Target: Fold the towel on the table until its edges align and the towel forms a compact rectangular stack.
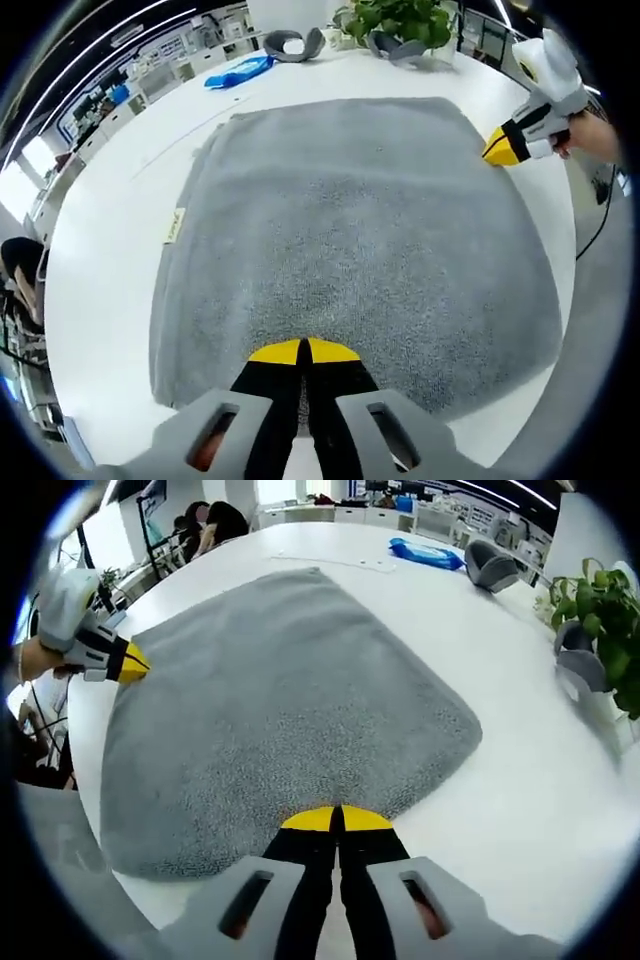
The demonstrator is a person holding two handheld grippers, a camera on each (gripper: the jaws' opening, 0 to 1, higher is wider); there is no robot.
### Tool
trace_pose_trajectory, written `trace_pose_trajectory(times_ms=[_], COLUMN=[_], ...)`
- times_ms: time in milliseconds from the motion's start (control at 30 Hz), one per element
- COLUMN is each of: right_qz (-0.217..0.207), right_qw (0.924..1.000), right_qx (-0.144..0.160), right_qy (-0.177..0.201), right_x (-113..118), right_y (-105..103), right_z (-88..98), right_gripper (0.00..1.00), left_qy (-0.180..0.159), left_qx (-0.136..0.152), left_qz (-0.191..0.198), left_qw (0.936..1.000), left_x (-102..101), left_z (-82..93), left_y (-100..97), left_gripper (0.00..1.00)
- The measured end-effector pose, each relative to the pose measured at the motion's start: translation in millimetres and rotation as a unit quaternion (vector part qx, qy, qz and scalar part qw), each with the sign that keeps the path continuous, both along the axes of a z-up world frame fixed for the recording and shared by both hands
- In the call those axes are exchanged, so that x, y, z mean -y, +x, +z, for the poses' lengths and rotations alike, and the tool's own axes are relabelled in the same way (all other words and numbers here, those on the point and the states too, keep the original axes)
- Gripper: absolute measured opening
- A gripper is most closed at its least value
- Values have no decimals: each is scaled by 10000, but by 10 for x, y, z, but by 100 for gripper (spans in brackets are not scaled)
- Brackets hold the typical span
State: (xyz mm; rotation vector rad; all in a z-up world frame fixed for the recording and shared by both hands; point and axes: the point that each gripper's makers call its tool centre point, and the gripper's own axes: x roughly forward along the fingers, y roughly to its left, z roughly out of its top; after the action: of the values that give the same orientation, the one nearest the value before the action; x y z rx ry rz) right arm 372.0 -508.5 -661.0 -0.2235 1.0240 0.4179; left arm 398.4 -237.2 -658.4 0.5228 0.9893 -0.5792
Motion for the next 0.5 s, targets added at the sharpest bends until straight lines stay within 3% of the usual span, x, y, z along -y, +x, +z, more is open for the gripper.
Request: trace_pose_trajectory(times_ms=[500], right_qz=[-137], right_qw=[9999], right_qx=[52], right_qy=[-63], right_x=[8], right_y=[-110], right_z=[0], right_gripper=[0], left_qy=[-45], left_qx=[-43], left_qz=[-116], left_qw=[9999], left_x=[34], left_z=[-4], left_y=[98], left_gripper=[0])
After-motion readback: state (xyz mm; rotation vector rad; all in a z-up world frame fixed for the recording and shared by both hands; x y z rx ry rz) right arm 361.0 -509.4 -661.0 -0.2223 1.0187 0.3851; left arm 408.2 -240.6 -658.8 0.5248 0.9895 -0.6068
